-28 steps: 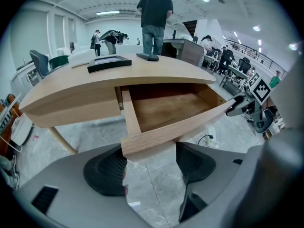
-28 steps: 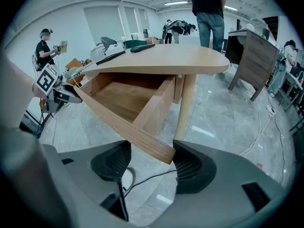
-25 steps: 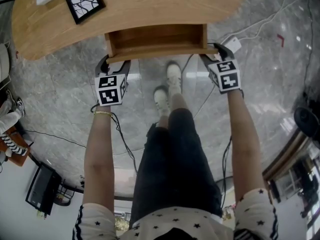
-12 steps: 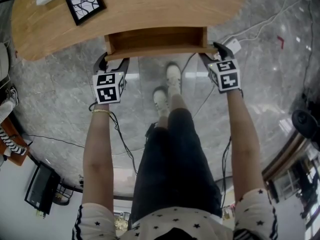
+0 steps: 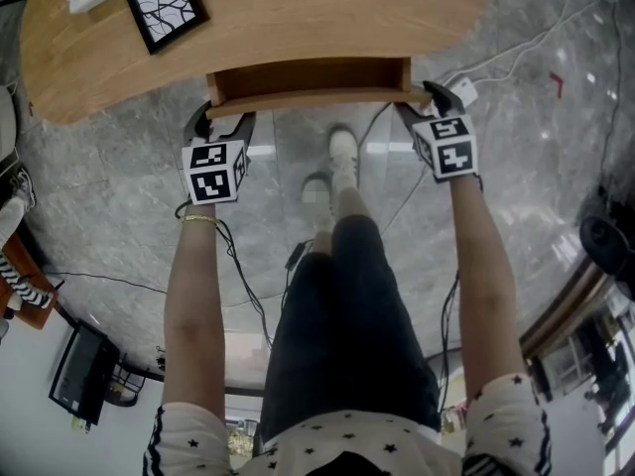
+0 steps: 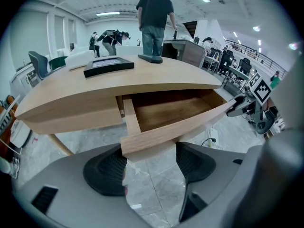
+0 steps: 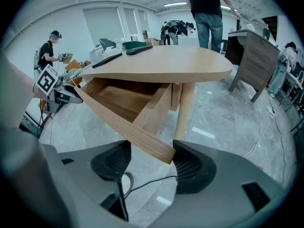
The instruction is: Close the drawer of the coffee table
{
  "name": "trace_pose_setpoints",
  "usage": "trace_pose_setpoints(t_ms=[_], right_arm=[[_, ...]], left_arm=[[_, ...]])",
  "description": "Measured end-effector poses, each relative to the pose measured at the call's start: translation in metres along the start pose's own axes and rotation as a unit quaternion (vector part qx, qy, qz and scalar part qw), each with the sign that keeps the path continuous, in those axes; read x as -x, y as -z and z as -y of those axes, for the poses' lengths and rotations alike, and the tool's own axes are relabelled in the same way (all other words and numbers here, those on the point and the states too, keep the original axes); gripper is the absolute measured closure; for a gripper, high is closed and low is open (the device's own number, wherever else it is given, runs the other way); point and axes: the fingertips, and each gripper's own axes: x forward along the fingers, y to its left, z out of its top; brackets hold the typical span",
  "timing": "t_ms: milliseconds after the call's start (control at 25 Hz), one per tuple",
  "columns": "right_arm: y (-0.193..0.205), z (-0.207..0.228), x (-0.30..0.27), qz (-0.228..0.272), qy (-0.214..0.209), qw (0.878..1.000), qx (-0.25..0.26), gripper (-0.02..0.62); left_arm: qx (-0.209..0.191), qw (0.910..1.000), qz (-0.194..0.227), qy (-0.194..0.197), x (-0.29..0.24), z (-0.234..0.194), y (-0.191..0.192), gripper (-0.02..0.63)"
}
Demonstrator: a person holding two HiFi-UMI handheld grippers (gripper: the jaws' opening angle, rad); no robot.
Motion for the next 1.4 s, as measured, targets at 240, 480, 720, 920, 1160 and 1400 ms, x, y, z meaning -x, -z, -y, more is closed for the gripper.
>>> trace_pose_setpoints(t_ms=[240, 480, 720, 920, 1160, 1400], right_arm=[[-0.007, 0.004, -0.001, 0.003, 0.0, 1.0, 0.002, 0.31], [-0.013, 0.006, -0.004, 0.007, -0.001, 1.0, 0.0, 0.31], [-0.017, 0.01, -0.006, 0.007, 0.0, 1.0, 0.001, 0.31], [-0.018, 0.011, -0.008, 0.007, 0.0, 1.0, 0.002, 0.31], [-0.024, 0.015, -0.011, 0.015, 0.002, 1.0, 0.001, 0.31], [-0.028, 0.017, -0.012, 0.018, 0.004, 1.0, 0.004, 0.31]], left_arm=[[0.001, 1.0, 0.001, -0.001, -0.002, -0.002, -0.006, 0.273], [0.0, 1.0, 0.003, -0.002, -0.005, -0.005, -0.013, 0.272], [0.003, 1.0, 0.004, -0.003, -0.008, -0.006, -0.018, 0.272], [0.006, 1.0, 0.003, -0.003, -0.011, -0.007, -0.018, 0.273], [0.005, 1.0, 0.007, -0.005, -0.013, -0.01, -0.024, 0.273], [0.006, 0.9999, 0.009, -0.007, -0.015, -0.012, -0.028, 0.272]])
